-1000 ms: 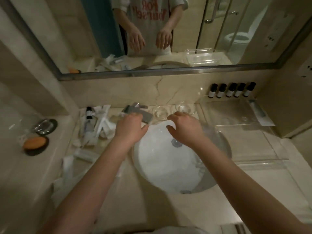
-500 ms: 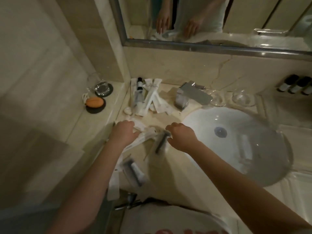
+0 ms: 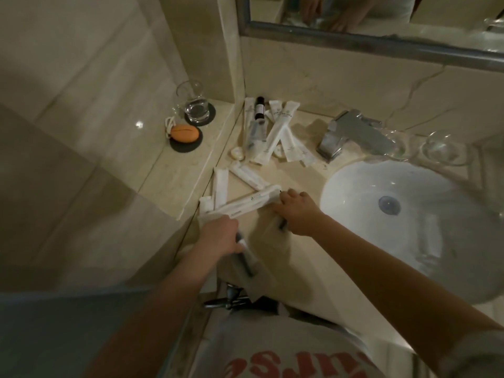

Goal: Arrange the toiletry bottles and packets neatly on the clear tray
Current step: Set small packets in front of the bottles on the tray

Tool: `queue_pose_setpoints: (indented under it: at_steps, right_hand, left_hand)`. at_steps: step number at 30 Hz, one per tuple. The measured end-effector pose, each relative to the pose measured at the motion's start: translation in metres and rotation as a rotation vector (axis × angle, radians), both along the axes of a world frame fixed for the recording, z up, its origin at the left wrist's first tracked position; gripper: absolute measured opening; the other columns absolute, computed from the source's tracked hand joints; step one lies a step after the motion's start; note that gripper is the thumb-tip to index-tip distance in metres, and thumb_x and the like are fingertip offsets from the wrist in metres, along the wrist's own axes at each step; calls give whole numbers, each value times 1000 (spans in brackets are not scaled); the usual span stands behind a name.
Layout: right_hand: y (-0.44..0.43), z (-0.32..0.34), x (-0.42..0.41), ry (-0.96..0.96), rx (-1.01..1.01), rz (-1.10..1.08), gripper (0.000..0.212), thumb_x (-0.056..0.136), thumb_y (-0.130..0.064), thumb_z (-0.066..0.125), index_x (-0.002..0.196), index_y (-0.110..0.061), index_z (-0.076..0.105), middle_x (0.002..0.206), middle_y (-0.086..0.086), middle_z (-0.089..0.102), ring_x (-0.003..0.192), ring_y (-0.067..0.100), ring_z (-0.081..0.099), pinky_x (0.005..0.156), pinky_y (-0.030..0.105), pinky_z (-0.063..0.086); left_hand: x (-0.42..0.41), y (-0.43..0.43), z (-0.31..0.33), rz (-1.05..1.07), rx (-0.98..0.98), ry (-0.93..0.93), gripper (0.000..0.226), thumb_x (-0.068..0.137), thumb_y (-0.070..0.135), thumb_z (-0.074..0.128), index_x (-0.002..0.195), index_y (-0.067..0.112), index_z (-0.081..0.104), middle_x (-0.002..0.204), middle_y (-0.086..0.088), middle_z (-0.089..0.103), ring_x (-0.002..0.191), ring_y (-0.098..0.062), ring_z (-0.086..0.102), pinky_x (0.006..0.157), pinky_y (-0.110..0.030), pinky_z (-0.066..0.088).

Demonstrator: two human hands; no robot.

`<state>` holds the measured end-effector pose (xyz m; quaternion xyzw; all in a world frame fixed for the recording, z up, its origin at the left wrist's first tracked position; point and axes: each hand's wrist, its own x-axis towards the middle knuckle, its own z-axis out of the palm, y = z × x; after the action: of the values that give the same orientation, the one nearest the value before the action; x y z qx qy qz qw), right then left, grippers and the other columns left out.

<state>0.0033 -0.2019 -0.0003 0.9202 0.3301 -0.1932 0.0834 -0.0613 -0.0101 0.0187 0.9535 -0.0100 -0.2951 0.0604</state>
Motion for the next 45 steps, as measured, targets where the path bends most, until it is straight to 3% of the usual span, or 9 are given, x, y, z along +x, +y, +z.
queue_pose_setpoints:
  at_steps: [10,15,19,24,28,30,33,39,45]
  right_hand:
    - [-13,3,-8,-16,119,-88,35,87,-21,57,123,-19,53,123,7,59,121,28,49,111,43,30]
    - [-35,24,-25,129,458,-323,16,82,-21,63,92,-16,51,87,2,62,86,28,58,67,32,40]
    - [-41,25,-37,272,747,-600,43,80,-16,67,62,-25,29,61,-7,36,64,19,38,56,26,29]
    - [-48,28,-39,348,901,-784,26,83,-20,66,72,-11,43,69,5,43,66,18,40,58,29,31]
    - [-70,38,-39,351,1050,-901,28,83,-19,66,86,5,53,75,17,50,71,19,45,63,31,35]
    - [-87,46,-39,354,1136,-972,26,84,-18,66,94,4,57,82,18,57,75,19,50,69,32,41]
    - [-119,57,-37,322,1223,-1058,22,85,-16,65,92,4,56,81,12,57,74,18,51,71,32,43]
    - [-197,75,-42,190,1338,-1222,26,88,-12,61,69,-16,45,62,-5,44,58,8,42,52,14,37]
    - [-280,76,-51,91,1432,-1346,4,88,-11,60,92,-12,61,79,1,62,68,7,59,66,20,48]
  left_hand:
    - [-1,-4,-3,63,-50,44,37,73,36,74,102,15,64,105,-4,65,94,-20,62,76,-31,50]
    - [-1,-7,-4,99,-73,65,40,74,34,73,107,15,61,109,-3,64,96,-19,60,80,-31,49]
    - [-1,-11,-3,187,-166,138,43,81,28,69,116,11,52,117,-6,58,106,-22,56,83,-30,43]
    - [5,-17,2,306,-313,146,25,86,30,63,102,13,54,110,-8,57,89,-16,50,75,-26,39]
    - [17,-34,18,291,-432,48,20,84,28,65,74,17,51,71,-1,42,71,-14,44,61,-26,31]
    - [28,-48,30,274,-482,-20,37,84,27,65,65,18,35,66,2,32,63,-13,37,56,-27,25]
    - [48,-80,52,215,-576,-81,23,84,27,64,77,16,45,75,-3,41,71,-16,44,63,-28,32]
    - [82,-170,93,31,-682,-136,29,87,26,62,69,12,44,67,-1,36,63,-15,40,57,-28,28]
    - [107,-260,101,-93,-714,-145,38,85,25,64,60,18,37,61,4,34,57,-11,36,55,-28,26]
